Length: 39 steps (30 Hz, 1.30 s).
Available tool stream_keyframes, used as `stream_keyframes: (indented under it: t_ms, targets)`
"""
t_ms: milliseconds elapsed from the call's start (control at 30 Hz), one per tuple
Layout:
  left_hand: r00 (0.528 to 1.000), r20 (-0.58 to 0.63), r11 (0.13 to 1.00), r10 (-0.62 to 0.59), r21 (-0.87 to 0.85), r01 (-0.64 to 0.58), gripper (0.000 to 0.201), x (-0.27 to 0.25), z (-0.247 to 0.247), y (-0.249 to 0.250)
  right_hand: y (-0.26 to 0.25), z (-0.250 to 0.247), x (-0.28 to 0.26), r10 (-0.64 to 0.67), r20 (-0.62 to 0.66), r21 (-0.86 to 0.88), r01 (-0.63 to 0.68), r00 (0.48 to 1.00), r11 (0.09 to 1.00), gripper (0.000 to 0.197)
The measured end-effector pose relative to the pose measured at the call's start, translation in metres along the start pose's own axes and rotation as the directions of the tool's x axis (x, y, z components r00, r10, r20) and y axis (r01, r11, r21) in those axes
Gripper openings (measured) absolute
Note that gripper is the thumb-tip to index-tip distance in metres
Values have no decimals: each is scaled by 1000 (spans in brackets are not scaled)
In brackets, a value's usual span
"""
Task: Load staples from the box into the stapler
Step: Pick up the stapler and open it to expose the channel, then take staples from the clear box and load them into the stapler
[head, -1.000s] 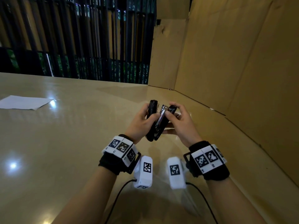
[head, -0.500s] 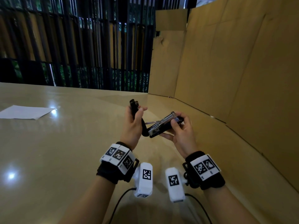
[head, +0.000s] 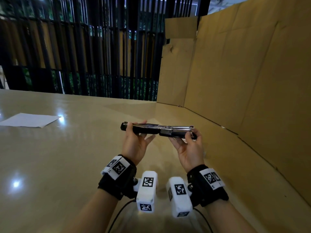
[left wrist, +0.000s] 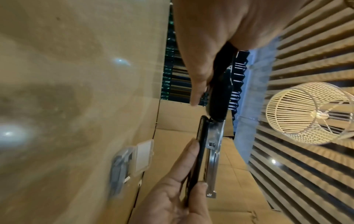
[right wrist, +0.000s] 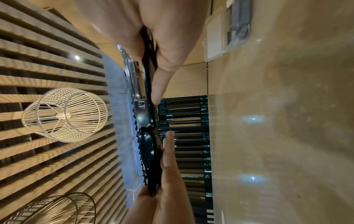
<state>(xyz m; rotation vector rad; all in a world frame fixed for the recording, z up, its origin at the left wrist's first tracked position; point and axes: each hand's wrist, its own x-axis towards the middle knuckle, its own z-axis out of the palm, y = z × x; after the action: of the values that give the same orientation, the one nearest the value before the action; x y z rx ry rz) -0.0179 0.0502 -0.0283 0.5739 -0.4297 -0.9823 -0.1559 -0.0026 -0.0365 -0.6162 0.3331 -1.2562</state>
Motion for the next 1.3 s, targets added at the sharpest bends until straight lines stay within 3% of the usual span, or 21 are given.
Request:
stream_keyframes:
  t_ms: [100,333,500,800,967,1067,1133,1200,1300]
  targets:
    - [988,58,989,-141,58,138,52,-1,-3,-7,1,-4,0,5,-6,6,-5,1000,1000,23]
    - [923,69,909,-378,215,356,48,-4,-6,-11,12,-9,2,69,61,-26,-67,996,997,25]
    - [941,27,932,-338,147,331,39,-1,-9,-7,9,-10,1,116,106,-69,-109,988,992,29]
    - [947,-75,945,-312,76,317,36,7,-19,-13,5,-16,7,148,56,-471,-104,987,876,28]
    - [961,-140,965,-239,73,250,33,19,-27,-7,-33,-28,28,51,-31,-777,-56,998,628,21]
    - [968,-153,979,-197,27,203,31,23,-32,-8,-55,-43,56,-44,-150,-889,-116,988,443,14]
    - [967,-183,983,-177,12,183,31,25,-34,-10,-63,-55,77,-49,-205,-946,-185,977,264,14]
    - [964,-207,985,-167,-7,170,28,26,-36,-10,-66,-64,95,-28,-244,-970,-243,969,28,14]
    - [962,-222,987,-161,-30,159,27,25,-38,-8,-63,-68,108,-34,-223,-926,-223,974,-306,15]
